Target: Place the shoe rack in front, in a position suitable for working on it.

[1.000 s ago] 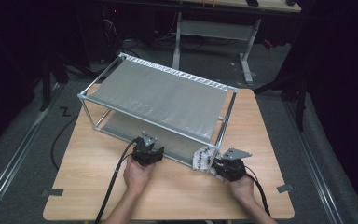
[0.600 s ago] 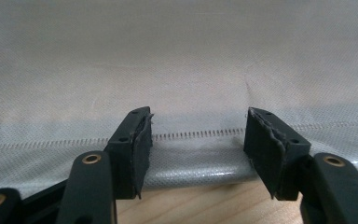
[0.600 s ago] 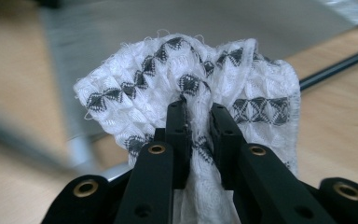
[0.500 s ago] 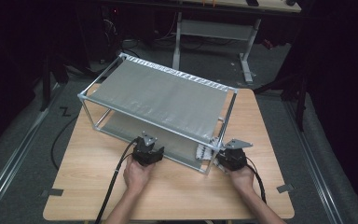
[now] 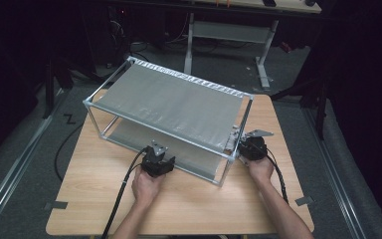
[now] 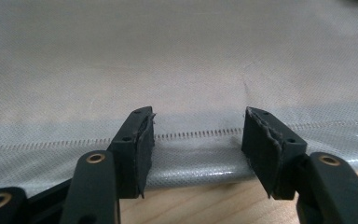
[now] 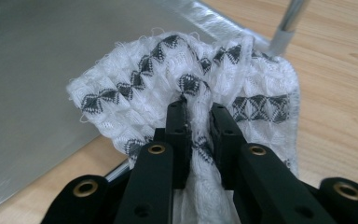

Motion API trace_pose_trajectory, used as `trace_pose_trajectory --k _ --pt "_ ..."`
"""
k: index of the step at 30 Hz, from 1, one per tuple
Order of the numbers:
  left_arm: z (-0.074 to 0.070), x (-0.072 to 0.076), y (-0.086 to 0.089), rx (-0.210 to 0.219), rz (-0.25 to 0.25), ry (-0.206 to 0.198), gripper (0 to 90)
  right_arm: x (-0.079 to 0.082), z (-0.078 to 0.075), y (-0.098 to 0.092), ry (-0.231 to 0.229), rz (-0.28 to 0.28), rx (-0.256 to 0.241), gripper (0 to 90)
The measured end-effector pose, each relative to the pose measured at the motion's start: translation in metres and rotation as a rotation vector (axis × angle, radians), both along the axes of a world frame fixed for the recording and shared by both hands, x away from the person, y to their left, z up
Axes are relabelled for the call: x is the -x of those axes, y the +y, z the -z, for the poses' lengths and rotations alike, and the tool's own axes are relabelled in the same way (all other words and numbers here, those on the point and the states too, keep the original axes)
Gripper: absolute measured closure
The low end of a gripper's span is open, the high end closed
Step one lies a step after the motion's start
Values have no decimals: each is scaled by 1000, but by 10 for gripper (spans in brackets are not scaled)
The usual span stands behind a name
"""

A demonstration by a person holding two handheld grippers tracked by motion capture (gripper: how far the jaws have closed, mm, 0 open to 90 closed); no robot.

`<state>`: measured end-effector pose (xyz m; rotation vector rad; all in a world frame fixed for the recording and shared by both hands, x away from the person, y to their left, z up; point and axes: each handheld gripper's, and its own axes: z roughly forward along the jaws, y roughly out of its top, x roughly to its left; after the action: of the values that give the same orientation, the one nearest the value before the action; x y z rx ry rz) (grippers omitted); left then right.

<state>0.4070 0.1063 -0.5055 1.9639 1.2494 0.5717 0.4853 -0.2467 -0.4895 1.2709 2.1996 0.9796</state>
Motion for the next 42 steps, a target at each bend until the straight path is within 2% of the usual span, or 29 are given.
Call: trace_pose_trajectory --k 5,12,15,18,21,27,34,42 --pt "0 0 0 0 1 0 439 -11 1 -3 5 42 -17 806" --pt "0 0 0 2 4 0 448 -23 0 -6 2 81 3 806" --pt "0 0 0 1 5 0 450 -25 0 -8 -12 103 11 804" --pt "0 0 0 2 4 -3 451 -28 1 -11 -1 129 -1 805" --pt "0 0 0 2 5 -3 453 -29 0 -11 1 124 16 805" --pt "0 0 0 -1 10 0 457 -30 -13 -10 -19 113 27 808" --pt "0 0 0 -1 10 1 458 -25 -31 -17 -78 115 -1 808" --pt "0 0 0 2 10 1 461 -19 -47 -27 -114 122 -14 808"
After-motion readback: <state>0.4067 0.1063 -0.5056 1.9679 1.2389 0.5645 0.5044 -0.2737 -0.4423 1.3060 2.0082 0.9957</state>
